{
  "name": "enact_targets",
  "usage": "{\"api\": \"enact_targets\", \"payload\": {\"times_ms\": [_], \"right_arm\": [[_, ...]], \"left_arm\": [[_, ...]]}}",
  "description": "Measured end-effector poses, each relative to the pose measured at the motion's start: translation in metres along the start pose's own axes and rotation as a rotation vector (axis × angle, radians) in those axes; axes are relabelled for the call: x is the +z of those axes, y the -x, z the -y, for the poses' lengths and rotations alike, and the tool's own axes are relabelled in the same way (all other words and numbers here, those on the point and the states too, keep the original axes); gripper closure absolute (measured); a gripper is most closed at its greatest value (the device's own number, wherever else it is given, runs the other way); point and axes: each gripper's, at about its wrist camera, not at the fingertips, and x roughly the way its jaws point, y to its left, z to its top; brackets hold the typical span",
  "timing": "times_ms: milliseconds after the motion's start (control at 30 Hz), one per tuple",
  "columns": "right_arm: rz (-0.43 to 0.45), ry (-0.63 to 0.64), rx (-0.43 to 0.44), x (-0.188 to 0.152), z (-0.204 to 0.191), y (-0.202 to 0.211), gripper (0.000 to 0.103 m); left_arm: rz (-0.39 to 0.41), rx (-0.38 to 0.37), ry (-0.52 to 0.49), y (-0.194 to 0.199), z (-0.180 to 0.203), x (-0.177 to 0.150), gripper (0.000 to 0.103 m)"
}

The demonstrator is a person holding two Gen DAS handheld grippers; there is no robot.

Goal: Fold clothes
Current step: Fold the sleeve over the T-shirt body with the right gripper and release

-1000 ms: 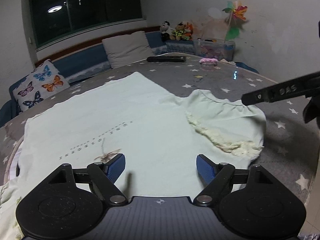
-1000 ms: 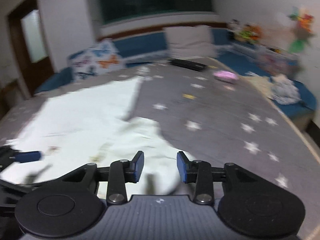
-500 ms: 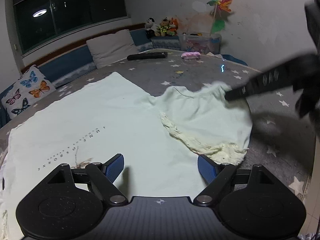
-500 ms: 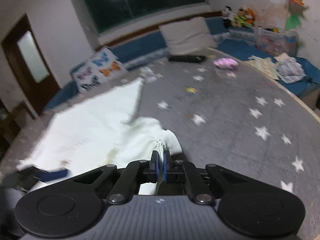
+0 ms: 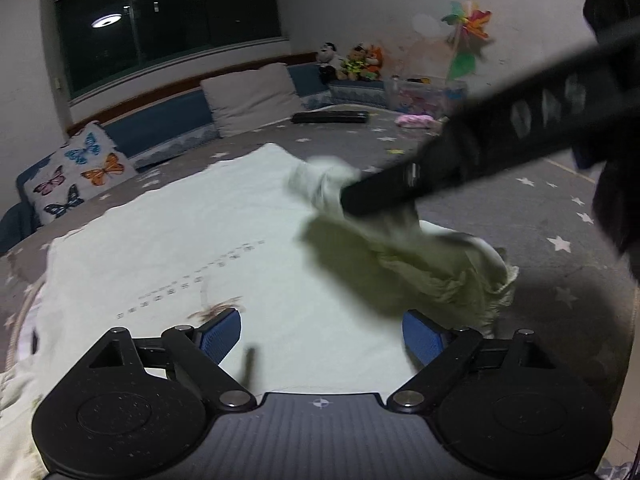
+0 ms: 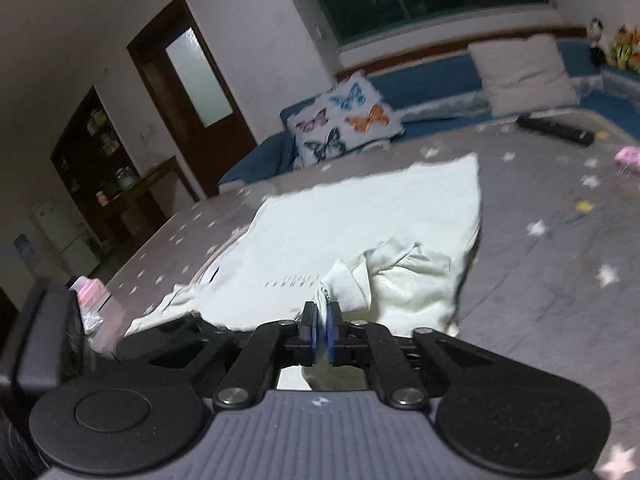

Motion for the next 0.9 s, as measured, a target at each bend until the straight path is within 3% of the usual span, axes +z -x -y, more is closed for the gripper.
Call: {"api": "enact_targets", "payload": {"times_ms": [167,467,567,900], "right_arm": [[-0.045,-0.028,0.043,-0.007,0.006,-0.002,0.088],[-0.183,0.024,-0.146,-0.033,0.04,0.01,0.087],[-0.201,0.034,-0.147,-0.029,0.041,0.015,0.086],[-0.11,0.129,-0.175,0.013,0.037,-0.012,0.086]], "left_arm": [[-0.002,0.026,0.023,0.008,-0.014,-0.005,0.01],[0.052,0.027,0.037,0.02,-0.023,0.006,0.01],[0.06,0.03,0.044,0.019,-0.023,0.013,0.01],[0.01,0.004,0.01,-0.014,-0.004,0.017,0.01]]}}
